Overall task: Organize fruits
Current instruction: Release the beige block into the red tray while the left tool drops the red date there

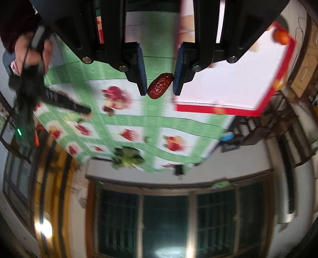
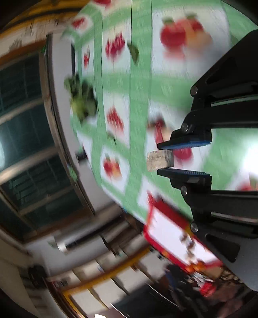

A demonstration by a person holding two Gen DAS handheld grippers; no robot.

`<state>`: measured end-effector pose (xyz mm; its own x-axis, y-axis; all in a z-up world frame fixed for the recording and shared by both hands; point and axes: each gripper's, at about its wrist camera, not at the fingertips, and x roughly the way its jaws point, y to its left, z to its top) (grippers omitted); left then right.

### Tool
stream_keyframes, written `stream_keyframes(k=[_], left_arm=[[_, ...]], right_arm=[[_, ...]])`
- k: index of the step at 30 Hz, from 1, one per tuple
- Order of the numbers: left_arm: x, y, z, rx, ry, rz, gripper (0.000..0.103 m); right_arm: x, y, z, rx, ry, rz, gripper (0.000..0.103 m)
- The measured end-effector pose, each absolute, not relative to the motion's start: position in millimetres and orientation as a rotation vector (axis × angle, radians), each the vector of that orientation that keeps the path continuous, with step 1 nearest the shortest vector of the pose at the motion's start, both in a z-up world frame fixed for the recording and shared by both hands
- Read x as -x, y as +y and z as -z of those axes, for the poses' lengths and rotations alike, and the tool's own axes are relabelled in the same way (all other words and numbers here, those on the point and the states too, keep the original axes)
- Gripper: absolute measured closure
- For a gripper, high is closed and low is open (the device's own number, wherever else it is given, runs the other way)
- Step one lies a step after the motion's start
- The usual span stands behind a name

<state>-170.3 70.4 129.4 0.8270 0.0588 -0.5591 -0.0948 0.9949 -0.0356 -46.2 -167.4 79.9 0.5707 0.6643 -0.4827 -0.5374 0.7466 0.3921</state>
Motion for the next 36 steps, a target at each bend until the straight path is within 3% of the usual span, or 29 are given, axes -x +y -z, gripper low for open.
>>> stream_keyframes(k=[10,18,23,30,32,33,34,36], left_arm=[[232,184,-155,0.136,0.450,-0.383,0.077],[246,213,-164,-0.002,0.334,-0.625,0.076],[223,209,-127,-0.148,0.428,-0.662,0.076],[192,222,-74,0.043,0.669,-0.471,0.075],[190,221,-70,0.052,0.690,-0.481,0.063],[191,220,-69,0.053,0.692,-0.492,0.048],[192,220,-70,0.053,0.689,-0.502,0.036],[196,219,-74,0.051,0.675,-0.529,0.031]], right_arm=[[133,-23,-114,-0.032,0.608,-1.044,0.083],[168,44,-110,0.075,0.614,-1.138,0.083],[165,71,-72,0.131,0.736,-1.105,0.083],[159,78,-41,0.171,0.836,-1.062,0.082],[156,75,-41,0.158,0.848,-1.073,0.081],[155,73,-43,0.148,0.849,-1.081,0.076],[154,71,-44,0.136,0.845,-1.086,0.063],[153,62,-49,0.104,0.827,-1.079,0.045]])
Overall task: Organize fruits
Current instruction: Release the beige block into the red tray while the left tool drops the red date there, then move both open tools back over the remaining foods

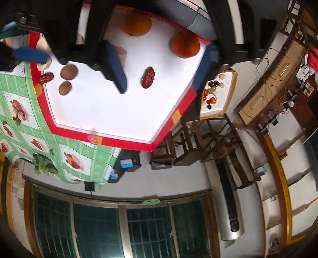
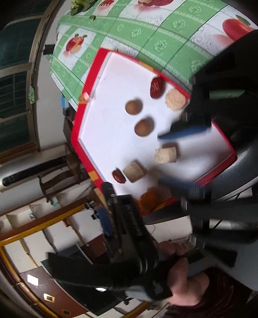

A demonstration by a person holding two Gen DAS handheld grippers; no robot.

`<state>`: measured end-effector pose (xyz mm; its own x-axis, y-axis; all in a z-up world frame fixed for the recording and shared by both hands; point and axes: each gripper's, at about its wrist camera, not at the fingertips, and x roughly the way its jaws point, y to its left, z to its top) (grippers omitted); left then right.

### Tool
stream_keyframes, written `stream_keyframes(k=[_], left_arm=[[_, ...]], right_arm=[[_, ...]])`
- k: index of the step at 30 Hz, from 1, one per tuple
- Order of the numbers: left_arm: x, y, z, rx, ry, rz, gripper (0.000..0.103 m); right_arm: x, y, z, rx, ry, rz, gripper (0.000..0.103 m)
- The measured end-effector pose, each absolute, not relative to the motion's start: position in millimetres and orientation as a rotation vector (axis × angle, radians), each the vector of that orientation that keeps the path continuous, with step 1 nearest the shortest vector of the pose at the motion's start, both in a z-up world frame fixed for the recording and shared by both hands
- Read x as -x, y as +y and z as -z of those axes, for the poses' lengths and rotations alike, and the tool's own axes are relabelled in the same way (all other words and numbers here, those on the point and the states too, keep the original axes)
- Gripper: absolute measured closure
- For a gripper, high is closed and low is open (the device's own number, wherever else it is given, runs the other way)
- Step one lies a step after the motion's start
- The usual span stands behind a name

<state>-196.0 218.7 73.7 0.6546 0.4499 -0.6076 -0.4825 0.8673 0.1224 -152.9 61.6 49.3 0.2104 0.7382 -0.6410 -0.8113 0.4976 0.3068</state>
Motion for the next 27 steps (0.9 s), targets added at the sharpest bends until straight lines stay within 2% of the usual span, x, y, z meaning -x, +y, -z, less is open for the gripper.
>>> stream_keyframes(k=[3,8,16,23,27], left_arm=[[195,214,-79,0.049,0.660,-0.536,0.024],[183,179,-89,0.019,0.645,-0.455,0.023],[154,93,-87,-0.073,0.678,-0.207,0.023],[129,43,-75,-0.102,0.751,-0.041,0.023],[125,38,-74,-0.102,0.770,-0.015,0.023]], right_arm=[[150,38,-61,0.032,0.771,-1.075,0.043],[126,-11,-67,-0.039,0.729,-0.973,0.042],[80,-107,-51,-0.169,0.777,-0.762,0.042],[33,-145,-39,-0.110,0.848,-0.600,0.042],[4,-140,-32,0.021,0.881,-0.530,0.043]])
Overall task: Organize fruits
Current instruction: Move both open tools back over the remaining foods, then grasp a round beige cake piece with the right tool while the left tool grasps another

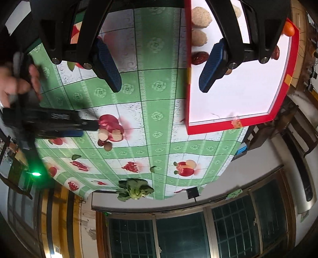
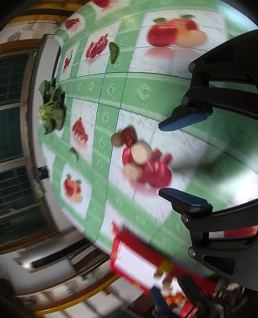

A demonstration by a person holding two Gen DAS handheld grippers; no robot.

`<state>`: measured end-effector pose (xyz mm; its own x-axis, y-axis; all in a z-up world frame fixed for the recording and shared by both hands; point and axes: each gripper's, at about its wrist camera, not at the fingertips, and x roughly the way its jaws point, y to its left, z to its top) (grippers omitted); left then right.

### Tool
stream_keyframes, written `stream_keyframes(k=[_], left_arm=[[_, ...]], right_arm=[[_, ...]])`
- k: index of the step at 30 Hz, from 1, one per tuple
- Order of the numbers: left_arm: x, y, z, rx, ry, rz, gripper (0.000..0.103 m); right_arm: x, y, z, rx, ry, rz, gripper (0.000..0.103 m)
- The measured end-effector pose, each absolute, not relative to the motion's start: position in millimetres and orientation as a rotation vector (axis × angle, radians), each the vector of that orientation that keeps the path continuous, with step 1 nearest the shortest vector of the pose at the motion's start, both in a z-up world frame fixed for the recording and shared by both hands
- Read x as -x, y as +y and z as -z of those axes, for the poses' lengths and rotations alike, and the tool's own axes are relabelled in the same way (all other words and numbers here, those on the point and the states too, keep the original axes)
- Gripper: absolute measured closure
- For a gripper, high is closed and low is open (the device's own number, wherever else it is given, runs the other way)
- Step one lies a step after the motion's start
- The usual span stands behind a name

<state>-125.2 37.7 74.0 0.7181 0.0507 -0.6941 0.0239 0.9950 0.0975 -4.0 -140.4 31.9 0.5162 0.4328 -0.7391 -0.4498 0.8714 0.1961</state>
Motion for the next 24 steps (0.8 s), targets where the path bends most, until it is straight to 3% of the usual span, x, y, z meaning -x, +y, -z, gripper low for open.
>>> stream_keyframes(k=[6,12,24], left_arm=[[123,43,-75,-0.100,0.779,-0.042,0.023],[113,36,-76,-0.093,0.800,-0.023,0.023],[17,-10,-50,-0.063,0.897,0.036,0.023]], right_arm=[[-23,-111,-22,0.130,0.887,-0.447,0.073],[-25,-113,-22,0.114,0.877,-0.435,0.074],[-26,-220,-36,-0.318,0.843,-0.401,0.074]])
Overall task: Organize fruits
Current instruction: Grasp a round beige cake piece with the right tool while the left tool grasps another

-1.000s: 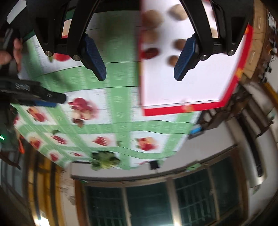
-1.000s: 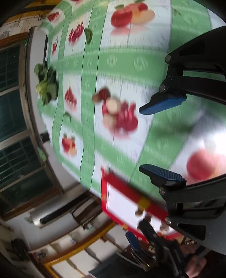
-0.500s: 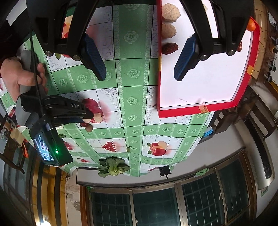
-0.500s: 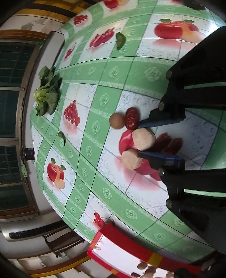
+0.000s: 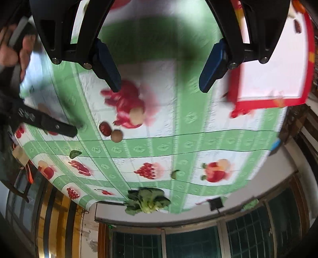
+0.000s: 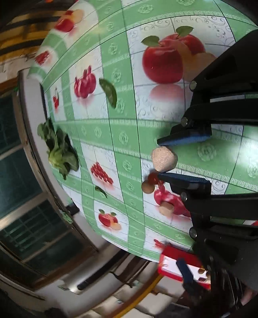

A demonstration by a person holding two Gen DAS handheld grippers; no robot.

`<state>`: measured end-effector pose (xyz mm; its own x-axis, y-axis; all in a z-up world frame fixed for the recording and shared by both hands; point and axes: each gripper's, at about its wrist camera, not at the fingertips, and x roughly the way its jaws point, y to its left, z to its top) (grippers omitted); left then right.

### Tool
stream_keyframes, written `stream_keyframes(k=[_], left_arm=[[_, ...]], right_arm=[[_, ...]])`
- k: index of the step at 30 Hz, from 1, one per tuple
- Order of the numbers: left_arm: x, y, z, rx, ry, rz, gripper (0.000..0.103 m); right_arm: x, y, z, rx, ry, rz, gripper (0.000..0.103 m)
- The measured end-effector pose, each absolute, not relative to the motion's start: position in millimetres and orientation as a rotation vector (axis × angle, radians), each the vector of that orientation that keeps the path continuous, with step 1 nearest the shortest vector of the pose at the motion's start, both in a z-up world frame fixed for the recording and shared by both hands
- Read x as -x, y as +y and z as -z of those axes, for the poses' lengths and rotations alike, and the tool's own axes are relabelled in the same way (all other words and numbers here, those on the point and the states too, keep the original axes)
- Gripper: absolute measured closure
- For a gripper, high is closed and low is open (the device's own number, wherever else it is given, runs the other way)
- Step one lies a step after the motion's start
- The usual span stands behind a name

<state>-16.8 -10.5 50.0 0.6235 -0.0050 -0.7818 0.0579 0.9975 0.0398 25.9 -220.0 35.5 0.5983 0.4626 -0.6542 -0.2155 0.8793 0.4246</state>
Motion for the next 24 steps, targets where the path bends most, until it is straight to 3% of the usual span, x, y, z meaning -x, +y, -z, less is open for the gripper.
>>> stream_keyframes(k=[8,11,16,24], left_arm=[[-20,-31,-33,-0.043,0.905,0.043,0.023],[-29,-33,-25,-0.036,0.928,0.044,0.042],[-32,-32,-20,-0.023,0.906,0.055,0.082],[10,-30,-49,-0.046,0.811,0.055,0.082]], right_arm=[[-26,-220,-40,-0.357,0.823,-0.442,0.074],[-25,-222,-42,-0.370,0.811,-0.449,0.074],[-26,-220,-42,-0.369,0.816,-0.453,0.074],[-14,-207,-55,-0.276,0.722,-0.464,0.074]])
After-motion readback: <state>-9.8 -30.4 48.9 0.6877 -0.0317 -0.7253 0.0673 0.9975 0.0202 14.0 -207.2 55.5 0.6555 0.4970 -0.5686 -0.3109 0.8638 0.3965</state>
